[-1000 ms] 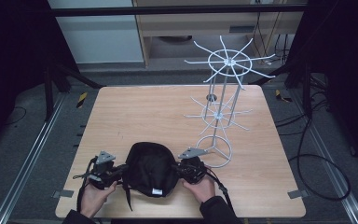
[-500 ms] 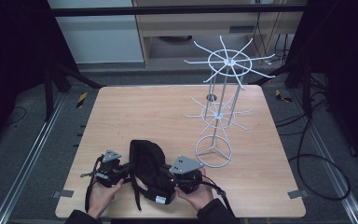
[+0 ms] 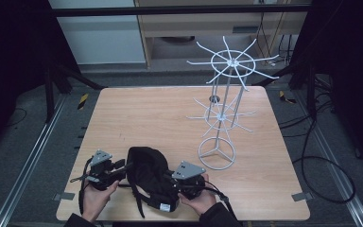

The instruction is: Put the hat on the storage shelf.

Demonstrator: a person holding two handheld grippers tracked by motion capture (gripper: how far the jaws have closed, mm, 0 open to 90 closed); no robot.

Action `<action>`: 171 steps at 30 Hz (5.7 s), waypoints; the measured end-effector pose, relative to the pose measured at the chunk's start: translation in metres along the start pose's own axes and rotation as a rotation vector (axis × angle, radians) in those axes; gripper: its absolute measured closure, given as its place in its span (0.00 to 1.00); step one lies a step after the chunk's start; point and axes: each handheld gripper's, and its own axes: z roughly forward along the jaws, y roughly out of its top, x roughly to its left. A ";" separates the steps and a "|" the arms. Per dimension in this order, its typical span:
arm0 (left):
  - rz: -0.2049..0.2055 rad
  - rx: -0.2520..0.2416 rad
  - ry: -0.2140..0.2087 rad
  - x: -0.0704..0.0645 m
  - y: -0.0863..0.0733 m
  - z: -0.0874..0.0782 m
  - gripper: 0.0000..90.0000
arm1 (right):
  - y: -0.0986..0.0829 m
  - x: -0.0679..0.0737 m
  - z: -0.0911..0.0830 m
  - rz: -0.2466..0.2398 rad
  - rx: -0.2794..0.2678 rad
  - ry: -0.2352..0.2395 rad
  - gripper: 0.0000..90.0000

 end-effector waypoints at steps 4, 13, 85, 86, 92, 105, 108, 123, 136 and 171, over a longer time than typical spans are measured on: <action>-0.009 -0.053 -0.082 -0.011 0.006 -0.009 0.59 | 0.000 0.001 0.000 -0.004 -0.003 0.001 0.88; 0.025 -0.058 -0.152 -0.042 0.017 0.002 0.49 | -0.001 0.002 0.000 -0.003 -0.005 0.005 0.87; 0.096 -0.232 -0.305 -0.095 0.043 -0.025 0.92 | 0.001 -0.010 -0.012 0.092 -0.071 0.149 0.58; 0.096 -0.230 -0.313 -0.096 0.043 -0.025 0.92 | 0.001 -0.010 -0.012 0.097 -0.073 0.158 0.59; 0.123 -0.216 -0.340 -0.100 0.040 -0.021 0.92 | 0.000 -0.011 -0.010 0.120 -0.087 0.215 0.84; 0.159 -0.228 -0.316 -0.087 0.036 -0.018 0.90 | 0.004 -0.021 -0.026 0.070 -0.031 0.130 1.00; 0.157 -0.205 -0.304 -0.080 0.029 -0.016 0.89 | 0.006 -0.024 -0.031 0.041 -0.002 0.085 1.00; 0.132 -0.146 -0.202 -0.044 -0.007 -0.033 0.83 | 0.012 -0.005 -0.013 0.036 0.021 0.119 1.00; 0.124 -0.050 -0.111 -0.010 -0.033 -0.032 0.76 | 0.001 -0.015 -0.015 0.081 0.007 0.050 0.91; 0.261 0.064 -0.014 0.033 -0.005 -0.025 0.37 | -0.050 -0.064 -0.083 0.192 0.017 -0.151 0.76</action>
